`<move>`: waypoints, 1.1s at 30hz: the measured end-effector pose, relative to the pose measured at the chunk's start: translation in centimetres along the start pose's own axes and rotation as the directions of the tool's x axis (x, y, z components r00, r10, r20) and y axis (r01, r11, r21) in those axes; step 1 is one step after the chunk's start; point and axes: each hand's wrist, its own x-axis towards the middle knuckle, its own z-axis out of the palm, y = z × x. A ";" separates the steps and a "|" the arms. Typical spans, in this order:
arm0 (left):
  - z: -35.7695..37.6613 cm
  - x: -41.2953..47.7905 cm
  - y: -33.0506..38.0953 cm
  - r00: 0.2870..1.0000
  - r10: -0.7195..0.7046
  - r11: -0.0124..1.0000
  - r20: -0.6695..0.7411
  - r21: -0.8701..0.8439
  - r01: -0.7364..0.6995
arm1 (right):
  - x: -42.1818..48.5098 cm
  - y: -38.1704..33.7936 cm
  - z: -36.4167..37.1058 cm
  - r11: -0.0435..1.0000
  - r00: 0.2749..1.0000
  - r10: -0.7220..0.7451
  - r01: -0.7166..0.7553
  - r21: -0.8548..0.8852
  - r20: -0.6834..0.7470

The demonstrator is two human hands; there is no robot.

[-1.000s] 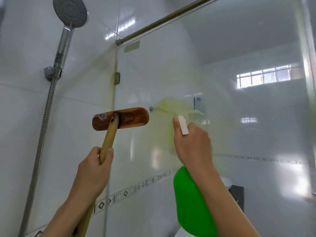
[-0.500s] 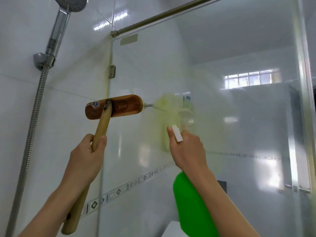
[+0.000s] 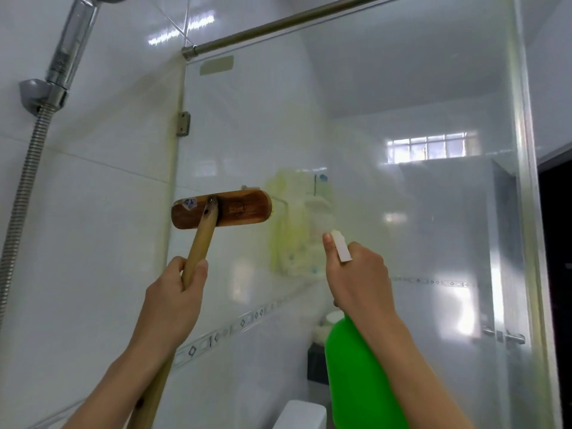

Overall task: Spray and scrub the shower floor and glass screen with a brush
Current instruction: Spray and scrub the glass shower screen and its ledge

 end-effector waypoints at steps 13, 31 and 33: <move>6.6 -1.5 0.0 0.990 0.127 0.990 0.054 0.056 -0.130 | 0.4 2.0 -3.3 1.000 1.000 0.027 -0.027 -0.006 0.004; 10.3 -3.8 1.7 0.978 0.093 0.937 0.187 0.317 -0.149 | 0.0 1.5 -5.8 1.000 1.000 -0.010 0.010 0.010 0.012; 9.9 0.1 2.9 0.986 0.112 0.944 0.125 0.296 -0.145 | 0.5 1.1 -5.7 1.000 1.000 -0.016 0.016 0.027 0.000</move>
